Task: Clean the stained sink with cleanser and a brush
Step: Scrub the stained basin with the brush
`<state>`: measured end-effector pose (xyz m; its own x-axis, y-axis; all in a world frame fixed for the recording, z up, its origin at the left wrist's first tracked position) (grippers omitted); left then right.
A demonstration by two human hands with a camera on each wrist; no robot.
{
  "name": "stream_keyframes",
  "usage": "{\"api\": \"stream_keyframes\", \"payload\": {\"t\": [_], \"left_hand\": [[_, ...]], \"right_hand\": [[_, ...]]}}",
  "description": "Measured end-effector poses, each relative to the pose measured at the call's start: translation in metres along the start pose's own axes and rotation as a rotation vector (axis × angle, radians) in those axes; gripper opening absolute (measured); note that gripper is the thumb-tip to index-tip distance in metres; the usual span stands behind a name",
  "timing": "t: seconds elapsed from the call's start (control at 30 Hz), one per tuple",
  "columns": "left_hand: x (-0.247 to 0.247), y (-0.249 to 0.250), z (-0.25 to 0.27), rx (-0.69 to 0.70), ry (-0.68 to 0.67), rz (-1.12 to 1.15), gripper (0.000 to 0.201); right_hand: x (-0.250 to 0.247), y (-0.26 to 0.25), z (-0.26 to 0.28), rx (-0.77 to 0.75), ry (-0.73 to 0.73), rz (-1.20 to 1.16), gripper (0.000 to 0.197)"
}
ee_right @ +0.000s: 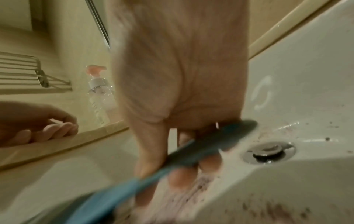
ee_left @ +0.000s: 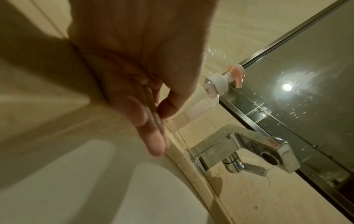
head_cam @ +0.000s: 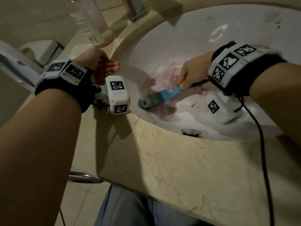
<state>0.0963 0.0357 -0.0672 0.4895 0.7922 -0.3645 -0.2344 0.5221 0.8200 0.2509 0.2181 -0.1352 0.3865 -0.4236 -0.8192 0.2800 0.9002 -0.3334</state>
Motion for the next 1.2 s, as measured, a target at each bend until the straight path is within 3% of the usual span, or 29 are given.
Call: {"api": "stream_keyframes", "payload": {"t": [0.07, 0.13, 0.2, 0.37, 0.43, 0.53, 0.57, 0.63, 0.7, 0.77, 0.97, 1.1, 1.2], "left_hand": [[0.0, 0.001, 0.001, -0.006, 0.004, -0.007, 0.029], [-0.001, 0.001, 0.003, -0.011, 0.003, -0.008, 0.029], [0.0, 0.002, 0.003, -0.012, -0.005, -0.004, 0.029], [0.001, 0.002, -0.001, -0.004, -0.01, -0.005, 0.03], [0.001, 0.001, -0.001, -0.005, -0.016, -0.023, 0.032], [0.002, 0.001, 0.001, 0.009, -0.021, -0.035, 0.033], [0.002, 0.001, 0.001, 0.014, -0.029, -0.034, 0.034], [0.001, 0.0, 0.002, 0.019, -0.052, -0.032, 0.035], [0.002, 0.0, 0.002, 0.024, -0.067, -0.032, 0.035], [0.001, 0.0, 0.002, 0.037, -0.063, -0.023, 0.033], [0.001, -0.001, -0.002, 0.038, -0.058, -0.022, 0.031], [0.0, -0.001, -0.003, 0.033, -0.043, -0.011, 0.031], [0.002, 0.0, -0.005, 0.031, -0.025, -0.02, 0.032]], "right_hand": [[-0.006, 0.008, 0.013, 0.034, -0.231, 0.0, 0.033], [-0.009, 0.016, 0.023, 0.095, -0.32, -0.079, 0.032], [-0.009, 0.021, 0.023, 0.097, -0.264, -0.079, 0.026], [-0.014, 0.032, 0.012, 0.162, 0.218, 0.017, 0.026], [-0.014, 0.031, 0.014, 0.169, 0.158, 0.029, 0.026], [-0.009, 0.021, 0.022, 0.159, -0.227, -0.007, 0.027], [-0.008, 0.02, 0.024, 0.175, -0.273, -0.012, 0.031], [-0.007, 0.024, 0.024, 0.206, -0.186, 0.014, 0.035], [-0.007, 0.035, 0.021, 0.27, 0.025, 0.048, 0.033], [-0.009, 0.047, 0.019, 0.34, 0.142, -0.012, 0.03], [-0.008, 0.044, 0.02, 0.36, 0.051, -0.011, 0.031], [-0.014, 0.05, 0.024, 0.406, 0.174, -0.014, 0.03], [-0.011, 0.045, 0.031, 0.372, -0.024, -0.084, 0.036]]}}
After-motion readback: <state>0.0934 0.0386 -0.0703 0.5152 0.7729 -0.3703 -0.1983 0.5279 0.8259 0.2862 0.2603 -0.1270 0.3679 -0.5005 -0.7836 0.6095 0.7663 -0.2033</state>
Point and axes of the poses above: each hand's wrist, its own z-axis away from the middle knuckle, its own x-axis out of the palm, y = z × x, the point moved 1 cm from there along -z, towards the middle knuckle, and after that the axes turned 3 degrees about z, right-handed, at the moved point
